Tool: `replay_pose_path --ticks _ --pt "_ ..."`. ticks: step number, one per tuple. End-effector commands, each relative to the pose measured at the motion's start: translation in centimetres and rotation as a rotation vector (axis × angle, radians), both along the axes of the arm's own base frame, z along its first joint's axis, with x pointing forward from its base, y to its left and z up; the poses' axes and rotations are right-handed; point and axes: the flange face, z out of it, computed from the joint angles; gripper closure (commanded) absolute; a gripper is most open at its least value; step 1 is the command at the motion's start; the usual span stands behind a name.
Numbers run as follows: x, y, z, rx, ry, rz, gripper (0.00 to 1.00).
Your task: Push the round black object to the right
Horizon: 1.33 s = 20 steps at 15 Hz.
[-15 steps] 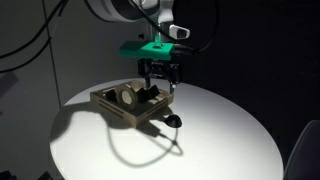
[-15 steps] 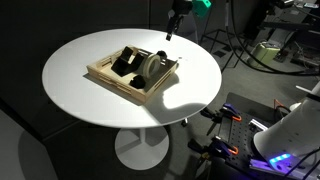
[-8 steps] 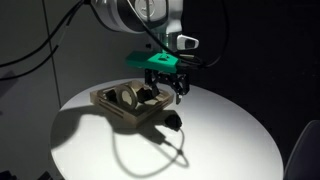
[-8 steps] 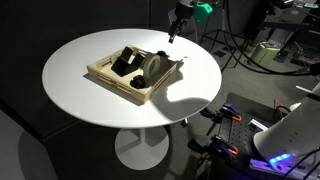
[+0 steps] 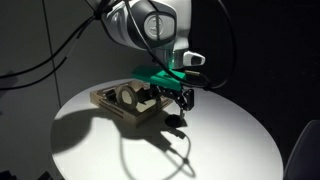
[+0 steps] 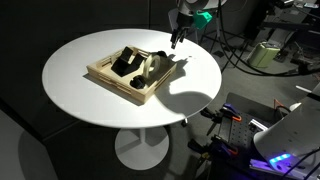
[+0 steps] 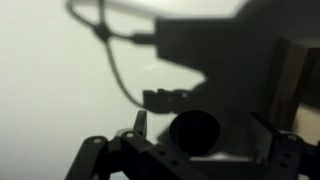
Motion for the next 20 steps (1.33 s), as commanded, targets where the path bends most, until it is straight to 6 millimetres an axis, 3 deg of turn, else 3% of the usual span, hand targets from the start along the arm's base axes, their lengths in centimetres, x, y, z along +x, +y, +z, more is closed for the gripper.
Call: replay_pose_path --ticks 1,3,8,12,20 --pt "1.6 -0.9 -0.7 -0.002 -0.006 -0.022 0.27" --pt "2.3 -0.8 -1.2 -0.005 -0.001 -0.018 0.31" --pt "3.8 -0.3 -2.4 -0.009 0.011 -0.001 0.73" --pt "4.8 0.5 -2.9 -0.002 0.017 0.026 0.99" --pt "6.2 3.3 -2.8 0.007 0.022 0.107 1.0"
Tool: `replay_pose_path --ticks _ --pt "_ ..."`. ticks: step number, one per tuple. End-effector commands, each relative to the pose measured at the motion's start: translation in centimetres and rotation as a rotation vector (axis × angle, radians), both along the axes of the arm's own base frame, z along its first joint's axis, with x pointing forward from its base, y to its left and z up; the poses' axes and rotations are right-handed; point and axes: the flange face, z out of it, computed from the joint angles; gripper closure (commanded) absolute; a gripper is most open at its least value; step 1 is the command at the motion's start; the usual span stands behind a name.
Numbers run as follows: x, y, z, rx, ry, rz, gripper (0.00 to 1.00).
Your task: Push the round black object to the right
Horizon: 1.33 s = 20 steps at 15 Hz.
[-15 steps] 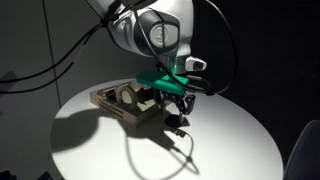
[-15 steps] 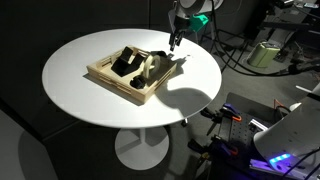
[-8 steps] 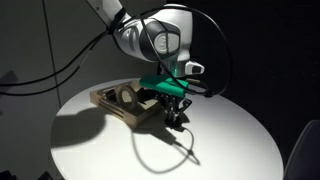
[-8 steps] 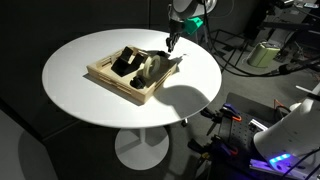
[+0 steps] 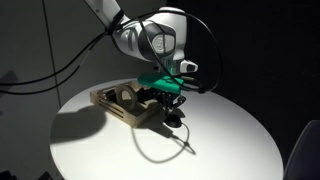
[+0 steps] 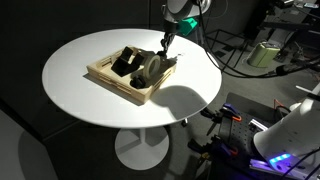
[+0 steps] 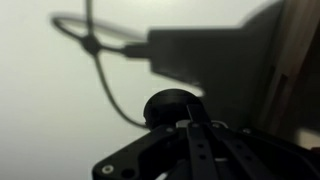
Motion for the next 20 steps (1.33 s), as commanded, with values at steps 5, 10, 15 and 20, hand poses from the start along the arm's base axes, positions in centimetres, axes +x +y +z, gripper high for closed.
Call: replay_pose_path --ticks 5,10,15,20 --pt "1.8 2.4 0.4 0.021 0.009 0.106 1.0" --pt "2.9 2.9 0.3 0.024 0.007 0.145 1.0" --pt "3.5 2.6 -0.7 0.027 0.021 0.159 1.0" --pt "3.7 2.2 -1.8 0.031 0.043 0.16 1.0"
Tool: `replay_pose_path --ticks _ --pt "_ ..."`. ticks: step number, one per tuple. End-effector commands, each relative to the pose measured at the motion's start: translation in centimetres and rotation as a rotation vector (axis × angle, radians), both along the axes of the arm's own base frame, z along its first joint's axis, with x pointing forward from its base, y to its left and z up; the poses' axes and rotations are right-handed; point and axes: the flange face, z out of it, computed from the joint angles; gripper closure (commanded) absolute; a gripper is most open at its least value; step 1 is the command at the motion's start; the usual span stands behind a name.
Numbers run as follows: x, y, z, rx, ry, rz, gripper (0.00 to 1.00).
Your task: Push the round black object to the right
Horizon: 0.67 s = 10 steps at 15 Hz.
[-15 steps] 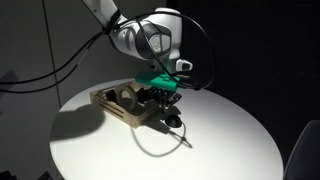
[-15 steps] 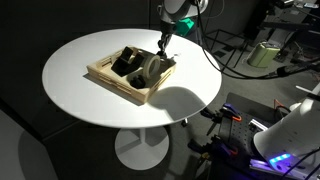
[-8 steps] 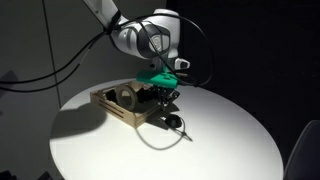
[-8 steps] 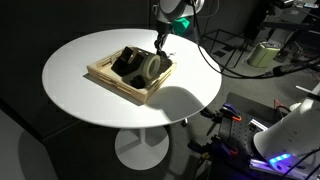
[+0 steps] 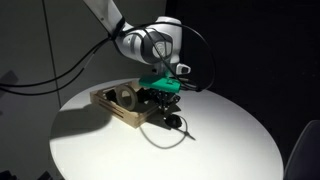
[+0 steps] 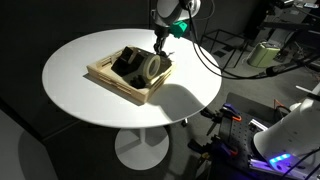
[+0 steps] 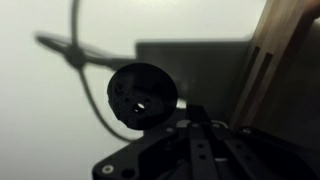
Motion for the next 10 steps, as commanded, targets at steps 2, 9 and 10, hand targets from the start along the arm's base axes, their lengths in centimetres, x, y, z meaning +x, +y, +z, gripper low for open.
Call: replay_pose_path --ticks 2,9,10 --pt "0.7 -1.0 -0.2 0.023 0.019 0.008 1.0" --pt "0.4 -3.5 0.3 0.036 0.014 -0.043 1.0" --pt "0.3 -3.9 0.4 0.039 0.011 -0.052 1.0"
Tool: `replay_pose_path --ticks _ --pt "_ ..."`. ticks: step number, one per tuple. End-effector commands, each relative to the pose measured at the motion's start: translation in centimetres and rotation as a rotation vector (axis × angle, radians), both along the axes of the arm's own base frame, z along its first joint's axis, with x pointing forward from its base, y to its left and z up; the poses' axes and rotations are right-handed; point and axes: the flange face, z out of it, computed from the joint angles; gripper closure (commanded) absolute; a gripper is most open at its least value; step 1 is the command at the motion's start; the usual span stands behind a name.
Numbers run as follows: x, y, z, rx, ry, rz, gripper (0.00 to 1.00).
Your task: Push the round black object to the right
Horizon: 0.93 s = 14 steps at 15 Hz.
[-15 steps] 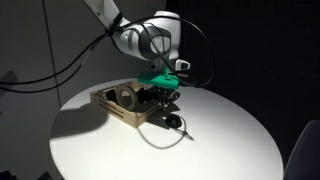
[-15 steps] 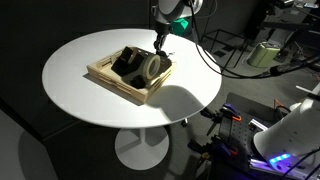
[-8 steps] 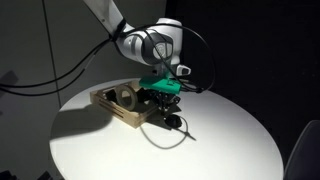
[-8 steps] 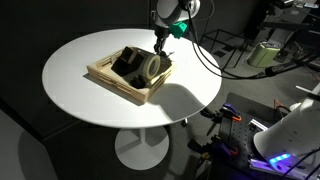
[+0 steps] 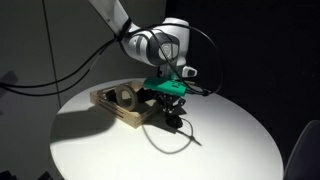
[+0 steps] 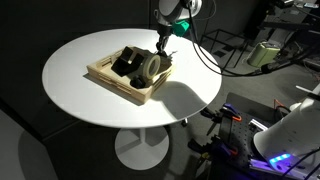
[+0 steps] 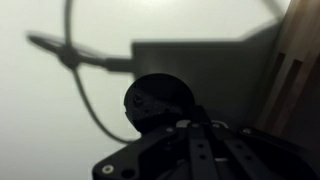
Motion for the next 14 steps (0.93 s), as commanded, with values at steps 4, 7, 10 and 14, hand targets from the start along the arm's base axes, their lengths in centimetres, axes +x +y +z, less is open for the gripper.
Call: replay_pose_path --ticks 4,7,10,14 --pt "0.1 -2.5 0.5 0.035 0.0 -0.023 1.0" --pt "0.0 -2.9 0.3 0.037 0.003 -0.028 1.0" --pt "-0.2 -3.5 -0.1 0.042 0.008 -0.039 1.0" --pt "-0.5 -4.8 -0.3 0.051 0.007 -0.064 1.0"
